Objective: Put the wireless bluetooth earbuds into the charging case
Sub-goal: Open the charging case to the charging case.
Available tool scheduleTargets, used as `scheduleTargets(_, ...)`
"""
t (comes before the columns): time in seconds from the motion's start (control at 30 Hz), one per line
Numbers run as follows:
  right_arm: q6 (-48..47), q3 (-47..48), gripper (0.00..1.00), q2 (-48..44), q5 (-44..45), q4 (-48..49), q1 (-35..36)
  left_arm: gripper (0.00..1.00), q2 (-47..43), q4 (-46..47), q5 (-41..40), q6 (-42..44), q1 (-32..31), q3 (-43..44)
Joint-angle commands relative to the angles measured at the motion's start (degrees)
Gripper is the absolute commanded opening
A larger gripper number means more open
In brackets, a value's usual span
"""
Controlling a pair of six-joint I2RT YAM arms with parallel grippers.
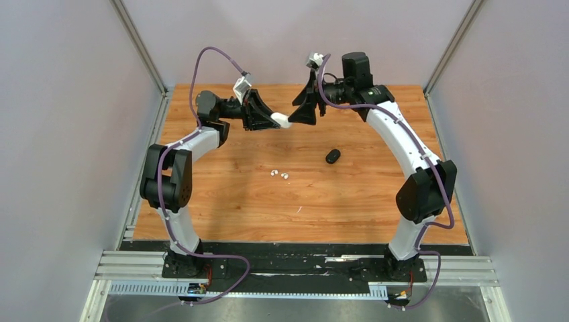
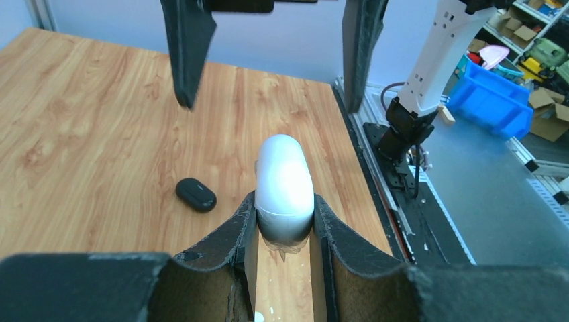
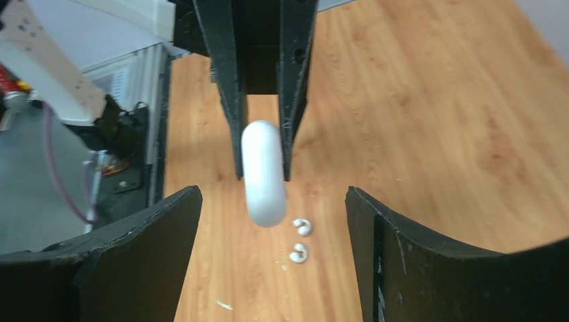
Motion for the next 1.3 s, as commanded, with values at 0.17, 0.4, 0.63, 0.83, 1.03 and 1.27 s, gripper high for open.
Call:
scheduleTargets(0.17,4.1,2.5,0.79,2.7,-9.5,-1.1,0.9,0.00,-4.3,3.8,0.0,1.6,0.0,-0.1)
scheduleTargets(0.4,5.1,5.0,0.65,6.2,-3.4,-0.8,0.9,0.00,-4.8,2.4,0.7,1.0,-0.1,1.0)
scheduleTargets(0.63,4.9,7.7,0.54,7.3,5.5,-0.1,0.2,0.00,-4.8,1.7,0.9,0.8,-0.2,0.8)
scheduleTargets(0.83,4.2,12.2,0.49,8.1,12.2,0.3,-1.1,0.00,-5.0,1.8,0.9,0.9,-0.3,-0.1)
scheduleTargets(1.03,4.6,10.2,0.54,6.2,5.8,0.4,-1.0,0.00,-4.4,0.2,-0.7,0.5,-0.3,-0.5)
scheduleTargets(1.27,3.1,6.1,0.68,2.1,-3.5,0.0,-0.8,0.00,-3.8,-1.8,-2.3,0.6,-0.3,-0.8)
